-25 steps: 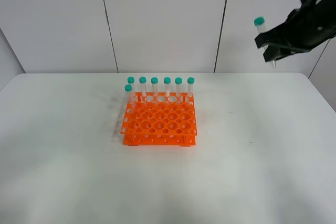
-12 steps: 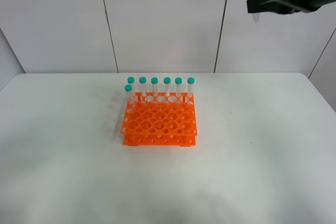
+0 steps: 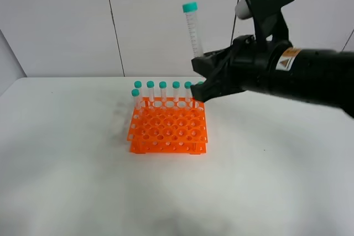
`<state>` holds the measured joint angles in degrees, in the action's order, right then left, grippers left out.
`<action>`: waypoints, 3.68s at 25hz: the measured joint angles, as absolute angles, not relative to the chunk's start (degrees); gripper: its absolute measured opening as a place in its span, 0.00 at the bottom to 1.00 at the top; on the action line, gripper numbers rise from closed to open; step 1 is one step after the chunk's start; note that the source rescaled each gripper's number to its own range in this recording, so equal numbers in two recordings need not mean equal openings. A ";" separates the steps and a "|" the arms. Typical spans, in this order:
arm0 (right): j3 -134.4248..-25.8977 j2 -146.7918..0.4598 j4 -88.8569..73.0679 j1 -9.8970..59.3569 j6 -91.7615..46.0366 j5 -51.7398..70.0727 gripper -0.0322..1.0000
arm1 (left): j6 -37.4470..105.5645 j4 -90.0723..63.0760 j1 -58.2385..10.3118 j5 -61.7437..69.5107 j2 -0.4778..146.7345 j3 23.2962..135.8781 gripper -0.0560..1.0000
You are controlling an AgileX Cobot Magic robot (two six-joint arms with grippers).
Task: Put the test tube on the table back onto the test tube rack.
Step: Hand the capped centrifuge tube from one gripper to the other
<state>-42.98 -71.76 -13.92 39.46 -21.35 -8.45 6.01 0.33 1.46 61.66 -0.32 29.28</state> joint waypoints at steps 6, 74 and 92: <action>-34.03 -71.63 -13.75 44.61 -20.48 -22.34 0.06 | 6.01 0.00 1.46 61.66 -0.32 29.28 1.00; -20.42 -58.68 -12.26 44.61 -18.62 -18.28 0.06 | 75.28 -84.33 -18.21 36.00 50.36 39.23 1.00; -20.42 -58.68 -12.24 44.61 -18.62 -18.28 0.06 | 98.94 -98.73 -30.37 34.37 73.51 46.79 1.00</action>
